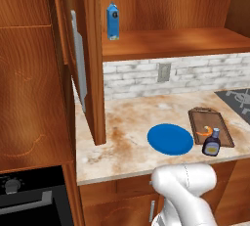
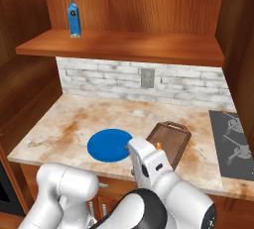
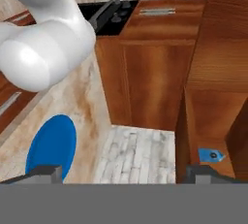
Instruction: Pick the shrimp from the plate and place it on the cutting board. Then pick the condiment bottle from the cabinet and place it next to the cutting board.
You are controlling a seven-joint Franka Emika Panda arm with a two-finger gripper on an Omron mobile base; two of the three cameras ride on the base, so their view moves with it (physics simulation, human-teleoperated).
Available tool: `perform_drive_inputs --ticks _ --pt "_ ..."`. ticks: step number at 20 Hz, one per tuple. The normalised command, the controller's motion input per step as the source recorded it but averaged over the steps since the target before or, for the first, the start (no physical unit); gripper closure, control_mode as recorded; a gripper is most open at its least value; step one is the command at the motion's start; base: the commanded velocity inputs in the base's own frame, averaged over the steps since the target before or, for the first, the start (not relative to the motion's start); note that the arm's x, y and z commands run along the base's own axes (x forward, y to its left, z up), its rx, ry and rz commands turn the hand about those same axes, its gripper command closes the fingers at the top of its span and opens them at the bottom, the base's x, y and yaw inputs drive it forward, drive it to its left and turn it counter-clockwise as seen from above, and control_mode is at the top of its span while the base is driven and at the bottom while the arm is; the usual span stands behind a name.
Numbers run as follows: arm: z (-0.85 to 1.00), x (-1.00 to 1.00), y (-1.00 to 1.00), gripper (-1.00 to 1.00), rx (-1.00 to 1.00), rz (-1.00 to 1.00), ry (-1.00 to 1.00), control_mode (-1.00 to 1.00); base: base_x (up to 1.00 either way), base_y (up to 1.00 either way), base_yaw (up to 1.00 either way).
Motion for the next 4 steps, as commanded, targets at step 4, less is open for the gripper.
perform_drive_inputs --ticks 4 --pt "0.70 -0.17 0.00 -1.00 -0.30 0.00 -0.33 -1.00 0.00 0.00 0.00"
